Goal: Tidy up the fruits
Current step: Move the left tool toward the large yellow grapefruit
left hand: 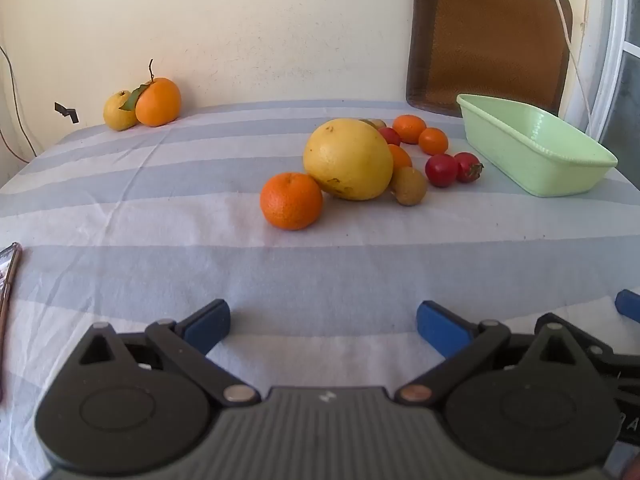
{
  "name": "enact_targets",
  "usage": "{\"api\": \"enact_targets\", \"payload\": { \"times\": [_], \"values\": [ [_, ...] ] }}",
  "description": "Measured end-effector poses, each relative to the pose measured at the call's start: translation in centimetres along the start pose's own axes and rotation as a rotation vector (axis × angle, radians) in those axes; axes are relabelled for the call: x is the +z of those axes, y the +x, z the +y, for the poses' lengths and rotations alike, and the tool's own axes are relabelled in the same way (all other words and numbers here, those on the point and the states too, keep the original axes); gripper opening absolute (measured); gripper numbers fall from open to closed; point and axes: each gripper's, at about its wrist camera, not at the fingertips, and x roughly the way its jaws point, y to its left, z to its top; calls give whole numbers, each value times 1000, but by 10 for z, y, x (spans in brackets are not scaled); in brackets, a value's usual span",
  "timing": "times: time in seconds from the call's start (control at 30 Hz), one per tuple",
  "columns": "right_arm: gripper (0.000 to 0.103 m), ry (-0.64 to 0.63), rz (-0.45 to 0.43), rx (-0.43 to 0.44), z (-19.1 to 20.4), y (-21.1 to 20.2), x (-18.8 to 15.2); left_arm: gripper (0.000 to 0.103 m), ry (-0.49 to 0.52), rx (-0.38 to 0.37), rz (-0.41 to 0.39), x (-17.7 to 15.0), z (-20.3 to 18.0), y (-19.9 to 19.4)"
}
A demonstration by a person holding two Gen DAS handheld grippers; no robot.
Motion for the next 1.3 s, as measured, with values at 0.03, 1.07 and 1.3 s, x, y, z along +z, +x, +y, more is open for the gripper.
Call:
{"api": "enact_targets", "payload": {
  "times": [0.03,1.07,1.3],
  "values": [
    [103,1,-1,0,0,0,0,103,1,0,-2,0,0,0],
    [70,-66,-37,377,47,47,91,103,-168,-228,-179,15,99,-23],
    [44,-38,88,415,81,106,126,102,-188,-270,-164,3,107,-19]
  ]
}}
